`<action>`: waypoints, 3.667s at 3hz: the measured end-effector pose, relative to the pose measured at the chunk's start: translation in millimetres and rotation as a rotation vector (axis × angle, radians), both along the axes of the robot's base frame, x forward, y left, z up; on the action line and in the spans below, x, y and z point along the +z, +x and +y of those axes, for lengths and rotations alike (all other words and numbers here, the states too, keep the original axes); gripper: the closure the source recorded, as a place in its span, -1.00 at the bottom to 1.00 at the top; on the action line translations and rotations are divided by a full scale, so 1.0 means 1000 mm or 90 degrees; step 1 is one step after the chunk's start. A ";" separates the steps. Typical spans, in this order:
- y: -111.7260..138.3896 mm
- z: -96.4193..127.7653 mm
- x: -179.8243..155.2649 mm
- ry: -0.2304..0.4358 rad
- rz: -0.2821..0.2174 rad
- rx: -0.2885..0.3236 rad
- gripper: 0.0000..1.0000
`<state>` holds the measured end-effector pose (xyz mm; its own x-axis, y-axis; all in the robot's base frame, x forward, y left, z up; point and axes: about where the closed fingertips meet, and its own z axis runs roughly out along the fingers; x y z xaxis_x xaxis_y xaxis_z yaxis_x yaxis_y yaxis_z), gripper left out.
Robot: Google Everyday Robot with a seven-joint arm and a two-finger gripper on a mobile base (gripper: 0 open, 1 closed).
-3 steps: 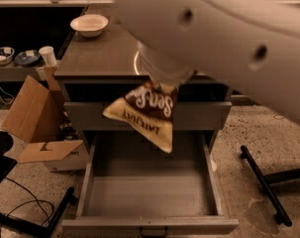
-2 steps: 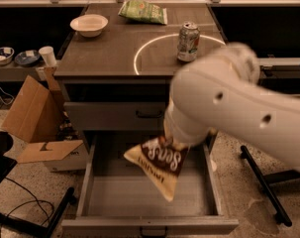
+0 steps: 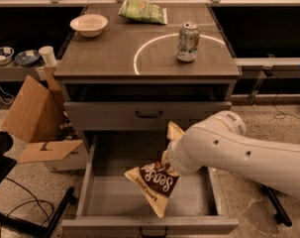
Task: Place brown chip bag into middle drawer
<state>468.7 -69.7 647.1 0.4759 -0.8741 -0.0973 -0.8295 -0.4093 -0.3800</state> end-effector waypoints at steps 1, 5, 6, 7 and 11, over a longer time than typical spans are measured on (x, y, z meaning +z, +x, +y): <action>0.069 0.007 -0.027 0.075 -0.100 0.005 1.00; 0.094 0.016 -0.055 0.216 -0.171 -0.071 1.00; 0.092 0.022 -0.082 0.223 -0.127 -0.083 1.00; 0.072 0.015 -0.138 0.248 -0.043 -0.122 1.00; 0.059 0.011 -0.166 0.258 -0.006 -0.138 -0.65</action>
Offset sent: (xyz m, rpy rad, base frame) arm 0.1922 0.0071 -0.0270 0.3466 -0.5066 -0.1626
